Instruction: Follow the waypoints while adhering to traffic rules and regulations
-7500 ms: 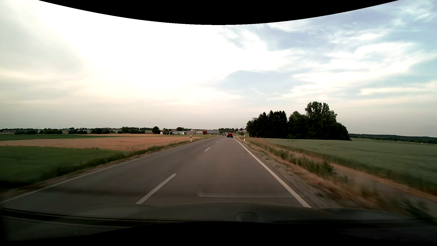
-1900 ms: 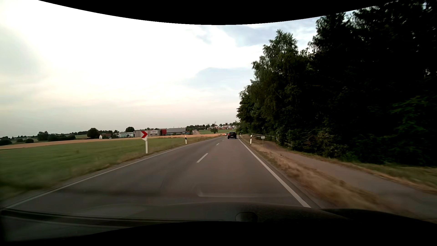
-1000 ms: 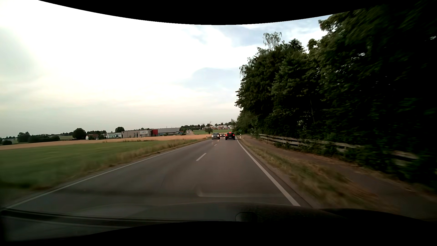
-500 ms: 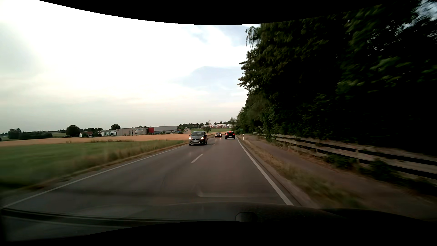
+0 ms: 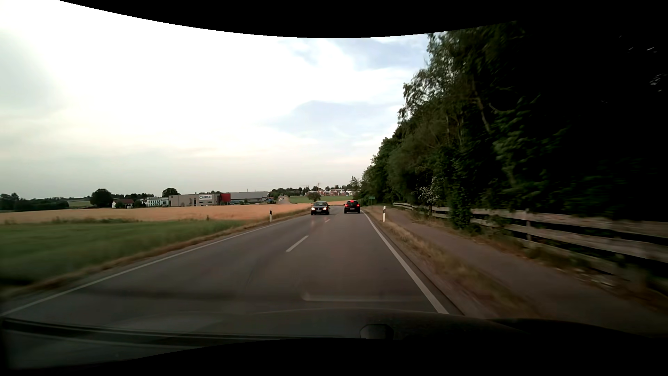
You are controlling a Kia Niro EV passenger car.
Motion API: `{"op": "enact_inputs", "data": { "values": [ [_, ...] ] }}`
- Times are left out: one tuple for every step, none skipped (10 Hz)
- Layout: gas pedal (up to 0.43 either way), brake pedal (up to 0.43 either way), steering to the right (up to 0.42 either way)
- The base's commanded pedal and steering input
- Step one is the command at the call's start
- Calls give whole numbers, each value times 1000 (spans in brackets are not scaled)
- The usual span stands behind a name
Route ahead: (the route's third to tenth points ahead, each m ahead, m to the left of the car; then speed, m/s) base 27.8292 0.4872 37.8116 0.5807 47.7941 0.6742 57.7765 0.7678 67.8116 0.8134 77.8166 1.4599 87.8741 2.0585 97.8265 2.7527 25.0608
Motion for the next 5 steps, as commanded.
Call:
{"op": "enact_inputs", "data": {
  "values": [
    [0, 140, 3],
    [0, 140, 3],
    [0, 140, 3],
    [0, 140, 3],
    [0, 146, 3]
  ]
}}
